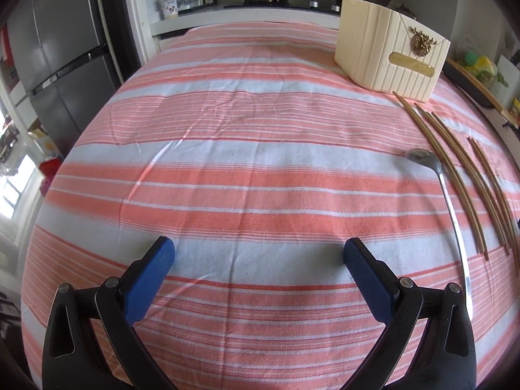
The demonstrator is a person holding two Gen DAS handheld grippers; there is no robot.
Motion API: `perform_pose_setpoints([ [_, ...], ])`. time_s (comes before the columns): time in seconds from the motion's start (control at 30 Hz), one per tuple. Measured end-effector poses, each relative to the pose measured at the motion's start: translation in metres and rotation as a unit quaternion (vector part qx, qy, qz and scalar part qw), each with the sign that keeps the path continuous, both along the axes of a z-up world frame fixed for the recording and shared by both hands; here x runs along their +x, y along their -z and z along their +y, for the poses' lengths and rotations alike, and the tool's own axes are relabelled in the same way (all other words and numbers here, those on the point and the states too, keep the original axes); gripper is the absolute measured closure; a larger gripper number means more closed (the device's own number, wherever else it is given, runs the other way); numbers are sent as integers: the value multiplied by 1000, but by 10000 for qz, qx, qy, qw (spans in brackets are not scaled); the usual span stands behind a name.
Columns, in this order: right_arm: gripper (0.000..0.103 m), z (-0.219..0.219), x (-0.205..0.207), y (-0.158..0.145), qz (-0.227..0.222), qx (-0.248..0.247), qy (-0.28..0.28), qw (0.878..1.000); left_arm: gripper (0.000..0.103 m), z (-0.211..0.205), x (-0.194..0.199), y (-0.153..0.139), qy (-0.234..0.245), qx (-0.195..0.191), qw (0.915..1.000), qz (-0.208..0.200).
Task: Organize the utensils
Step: 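Move both tools back over the remaining utensils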
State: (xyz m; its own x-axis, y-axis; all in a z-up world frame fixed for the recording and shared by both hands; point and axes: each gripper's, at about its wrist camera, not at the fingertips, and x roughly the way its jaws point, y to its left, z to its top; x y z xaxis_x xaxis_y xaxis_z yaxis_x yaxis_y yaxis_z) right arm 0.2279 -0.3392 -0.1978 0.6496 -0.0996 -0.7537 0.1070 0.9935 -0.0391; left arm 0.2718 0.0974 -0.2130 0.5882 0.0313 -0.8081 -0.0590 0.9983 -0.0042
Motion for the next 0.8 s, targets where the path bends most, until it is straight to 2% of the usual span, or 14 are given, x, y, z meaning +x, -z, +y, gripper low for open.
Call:
perform_pose_setpoints([
  [0.8, 54, 0, 2, 0, 12, -11, 8, 10000, 0, 0, -2, 0, -126, 3, 9999, 14],
])
